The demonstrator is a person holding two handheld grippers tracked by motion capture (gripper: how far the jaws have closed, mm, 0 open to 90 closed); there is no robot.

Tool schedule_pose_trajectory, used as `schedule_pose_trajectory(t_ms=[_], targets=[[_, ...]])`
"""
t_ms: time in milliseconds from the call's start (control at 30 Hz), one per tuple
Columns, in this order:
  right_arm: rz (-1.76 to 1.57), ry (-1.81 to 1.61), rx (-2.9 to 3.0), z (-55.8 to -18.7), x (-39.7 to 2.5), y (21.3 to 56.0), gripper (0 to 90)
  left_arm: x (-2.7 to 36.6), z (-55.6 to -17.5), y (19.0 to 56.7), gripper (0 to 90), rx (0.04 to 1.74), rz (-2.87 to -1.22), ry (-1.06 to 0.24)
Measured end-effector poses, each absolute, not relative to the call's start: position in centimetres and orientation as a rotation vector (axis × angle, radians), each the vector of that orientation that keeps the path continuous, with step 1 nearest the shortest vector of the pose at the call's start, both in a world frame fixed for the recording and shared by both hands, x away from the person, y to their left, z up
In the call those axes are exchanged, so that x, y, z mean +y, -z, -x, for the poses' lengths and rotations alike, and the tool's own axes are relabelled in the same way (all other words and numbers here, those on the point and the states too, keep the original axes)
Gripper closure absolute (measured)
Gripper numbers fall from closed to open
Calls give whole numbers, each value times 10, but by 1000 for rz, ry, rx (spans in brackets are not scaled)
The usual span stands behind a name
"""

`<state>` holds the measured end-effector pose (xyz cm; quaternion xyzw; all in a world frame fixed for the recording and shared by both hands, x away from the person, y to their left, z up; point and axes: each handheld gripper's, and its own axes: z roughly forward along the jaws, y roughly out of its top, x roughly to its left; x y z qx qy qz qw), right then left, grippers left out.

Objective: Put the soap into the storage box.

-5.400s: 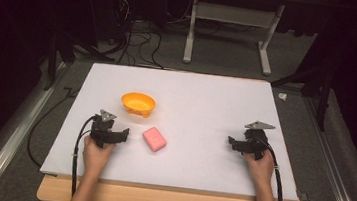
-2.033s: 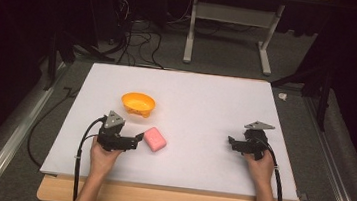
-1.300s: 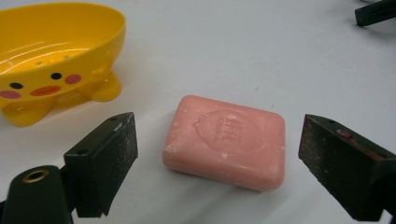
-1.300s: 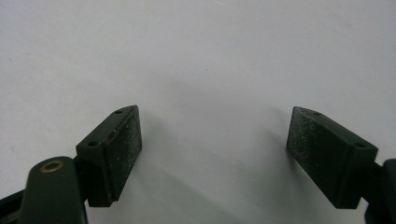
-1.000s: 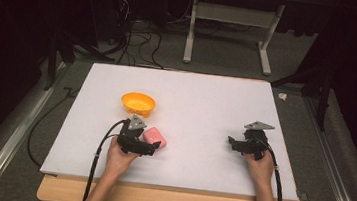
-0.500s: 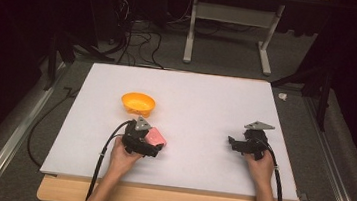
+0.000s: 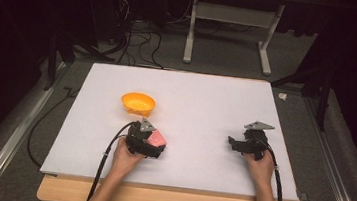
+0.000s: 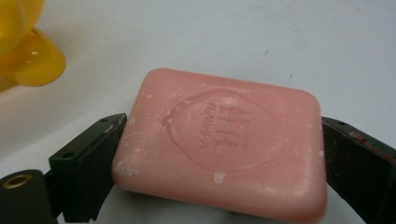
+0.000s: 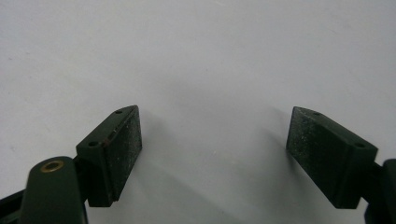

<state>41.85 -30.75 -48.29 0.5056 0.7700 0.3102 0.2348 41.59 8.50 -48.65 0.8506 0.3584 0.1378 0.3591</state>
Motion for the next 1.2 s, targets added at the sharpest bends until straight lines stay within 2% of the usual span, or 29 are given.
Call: schedule_pose_trajectory(t_ms=[433,633,1200], targets=[[-1390,-850,2116,-419,-308,483,188,83,-415,487,79,928,-2190,-373],[-1394,-850,2116,-419,-308,483,188,84,-412,486,133,939,-2175,-387],[-1400,-854,2116,-419,-308,483,185,82,-412,485,136,953,-2180,-394]])
